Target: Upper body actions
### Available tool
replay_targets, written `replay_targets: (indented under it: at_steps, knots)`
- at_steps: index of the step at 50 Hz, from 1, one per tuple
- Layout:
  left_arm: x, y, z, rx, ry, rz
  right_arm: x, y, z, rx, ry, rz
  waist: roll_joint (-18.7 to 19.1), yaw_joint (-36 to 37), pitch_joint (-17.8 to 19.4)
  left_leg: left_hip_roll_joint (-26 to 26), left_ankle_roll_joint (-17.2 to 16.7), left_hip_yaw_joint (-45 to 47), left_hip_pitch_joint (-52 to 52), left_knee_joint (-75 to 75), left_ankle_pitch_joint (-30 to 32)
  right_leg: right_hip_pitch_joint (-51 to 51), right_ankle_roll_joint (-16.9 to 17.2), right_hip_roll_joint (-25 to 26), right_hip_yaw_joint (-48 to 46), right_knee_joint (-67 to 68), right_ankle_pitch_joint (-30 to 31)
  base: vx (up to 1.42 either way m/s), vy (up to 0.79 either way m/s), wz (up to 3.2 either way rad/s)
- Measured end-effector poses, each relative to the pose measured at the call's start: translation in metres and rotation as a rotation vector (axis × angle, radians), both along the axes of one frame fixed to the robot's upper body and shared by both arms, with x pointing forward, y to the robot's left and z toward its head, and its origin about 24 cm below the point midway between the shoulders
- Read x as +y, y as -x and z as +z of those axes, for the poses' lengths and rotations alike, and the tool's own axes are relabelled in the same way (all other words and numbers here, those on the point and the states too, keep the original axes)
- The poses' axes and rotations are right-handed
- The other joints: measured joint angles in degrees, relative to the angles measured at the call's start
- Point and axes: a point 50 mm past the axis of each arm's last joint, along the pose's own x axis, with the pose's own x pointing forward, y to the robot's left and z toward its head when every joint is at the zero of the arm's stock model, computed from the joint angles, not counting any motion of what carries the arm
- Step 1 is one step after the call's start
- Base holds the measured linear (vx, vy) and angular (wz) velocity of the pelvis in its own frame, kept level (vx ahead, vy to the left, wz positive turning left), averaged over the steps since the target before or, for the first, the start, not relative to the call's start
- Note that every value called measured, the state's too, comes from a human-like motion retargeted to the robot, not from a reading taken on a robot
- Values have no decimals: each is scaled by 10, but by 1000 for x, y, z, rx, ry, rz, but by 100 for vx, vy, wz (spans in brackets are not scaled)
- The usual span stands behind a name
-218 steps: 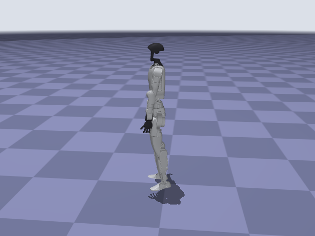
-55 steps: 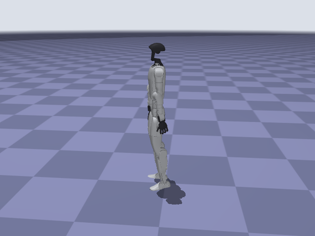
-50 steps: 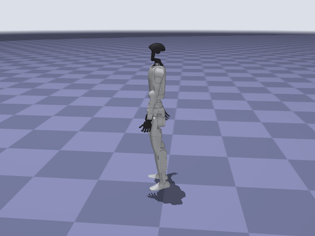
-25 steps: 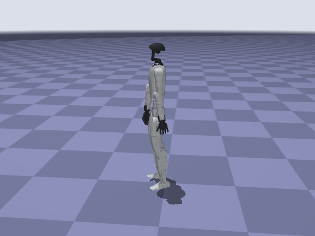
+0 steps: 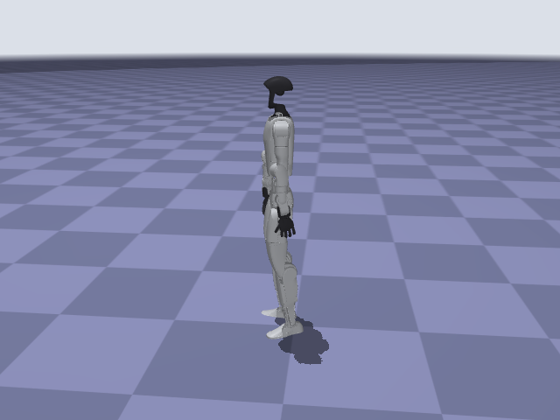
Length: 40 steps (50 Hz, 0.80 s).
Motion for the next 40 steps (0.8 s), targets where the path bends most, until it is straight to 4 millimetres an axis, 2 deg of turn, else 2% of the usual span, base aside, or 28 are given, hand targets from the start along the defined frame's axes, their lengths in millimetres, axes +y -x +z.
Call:
replay_targets:
  at_steps: [3, 5, 7, 9, 11, 13, 17, 20, 23, 25, 28, 30, 34, 40]
  knots:
    - [-9, -70, 1, -217, 54, -86, -30, 62, 4, 211, 173, -148, -9, 14, 7, -2, 1, -8, 0, 2, 1, 8, 1, -3, -10, -2, -2, 0, -4, 24]
    - [-18, -110, 8, -360, 85, -129, -35, 88, 8, 266, 227, -239, -15, 19, 10, -3, 1, -10, -1, 3, 2, 10, 2, -4, -14, -2, -3, -1, -3, 7]
    - [-25, -142, 16, -486, 96, -165, -33, 98, 7, 245, 229, -317, -17, 20, 10, -3, 1, -10, -2, 3, 2, 11, 2, -4, -16, -3, -3, 0, 0, 0]
    - [-28, -164, 24, -582, 84, -198, -31, 98, 6, 210, 204, -372, -16, 14, 5, -2, 0, -8, -4, 2, 3, 8, 3, -3, -16, -3, -3, 0, 0, 0]
    - [-27, -177, 29, -639, 58, -225, -29, 93, 5, 177, 173, -406, -12, 2, -2, -1, 0, -6, -6, 1, 3, 5, 2, -2, -14, -4, -3, 0, 0, 0]
    - [-23, -181, 31, -656, 33, -240, -28, 83, 3, 134, 146, -423, -7, -10, -9, 1, 0, -3, -8, 1, 2, 1, 2, 0, -11, -3, -3, 0, 0, 0]
    - [-14, -170, 26, -596, 12, -253, -21, 57, -1, 28, 83, -431, 1, -23, -9, 4, -1, 4, -5, 0, 1, -1, 1, 4, -3, -2, -2, 0, 0, 0]
    - [-8, -145, 17, -484, 18, -251, -14, 40, -3, -30, 32, -408, 3, -27, -8, 6, -1, 7, -2, -1, 0, -1, 0, 5, 2, 0, -3, 0, 0, 0]
    - [-2, -111, 9, -341, 18, -230, -10, 31, -4, -55, 10, -357, 6, -31, -12, 7, -1, 7, -1, -2, -1, -4, -1, 7, 4, 0, -3, 0, 0, 0]
    - [2, -78, 4, -201, 21, -201, -9, 29, -4, -53, 21, -304, 7, -31, -14, 8, -2, 9, -1, -3, -1, -6, -2, 7, 8, 1, -4, 0, 0, 0]
    - [7, -35, 4, -2, 41, -156, -10, 34, -4, -22, 45, -216, 8, -29, -12, 9, -2, 9, 2, -4, -2, -5, -4, 9, 9, 2, -4, 0, 0, 0]
    - [7, -16, 6, 70, 50, -133, -10, 38, -3, 2, 55, -158, 8, -28, -9, 9, -2, 8, 4, -4, -1, -4, -5, 9, 9, 3, -5, 0, 0, 0]
    - [7, -2, 4, 78, 5, -85, -11, 46, -3, 14, 82, -116, 9, -27, -4, 11, -4, 6, 4, -5, 0, -4, -6, 11, 8, 3, -5, 0, 0, 0]
    - [4, 1, 2, 34, 14, -50, -12, 54, -2, 31, 95, -218, 13, -28, 0, 17, -8, 3, 0, -6, 3, -11, -10, 14, 6, 7, -4, -4, -6, 2]
